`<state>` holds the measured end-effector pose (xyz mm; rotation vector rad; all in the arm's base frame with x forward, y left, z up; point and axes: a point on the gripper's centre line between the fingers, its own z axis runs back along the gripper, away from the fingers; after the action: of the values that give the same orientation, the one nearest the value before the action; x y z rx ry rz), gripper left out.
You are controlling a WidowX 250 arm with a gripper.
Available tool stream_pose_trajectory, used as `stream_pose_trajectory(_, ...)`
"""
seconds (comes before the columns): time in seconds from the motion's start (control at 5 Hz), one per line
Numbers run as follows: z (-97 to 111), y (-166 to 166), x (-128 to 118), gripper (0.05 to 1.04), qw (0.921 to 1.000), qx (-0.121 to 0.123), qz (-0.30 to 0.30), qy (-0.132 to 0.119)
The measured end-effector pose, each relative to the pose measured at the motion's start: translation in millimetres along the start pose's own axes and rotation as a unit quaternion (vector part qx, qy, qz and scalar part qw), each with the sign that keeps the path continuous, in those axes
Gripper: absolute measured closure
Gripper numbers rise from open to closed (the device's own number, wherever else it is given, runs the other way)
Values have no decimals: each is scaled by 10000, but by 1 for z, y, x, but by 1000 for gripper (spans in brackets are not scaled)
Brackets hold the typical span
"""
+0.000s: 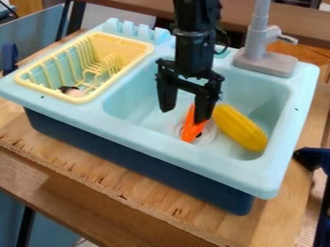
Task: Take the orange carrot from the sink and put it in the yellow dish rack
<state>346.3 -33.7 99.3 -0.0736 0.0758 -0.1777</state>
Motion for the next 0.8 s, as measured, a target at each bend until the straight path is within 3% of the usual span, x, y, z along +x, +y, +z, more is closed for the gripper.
stream_pose_trajectory(0.4,-19,-2,1,134,9996,-115,75,248)
stream_pose_trajectory(0.6,-29,-2,4,421,9991,-65,136,396)
stream_pose_trajectory(0.8,-28,1,0,617,9985,72,204,504)
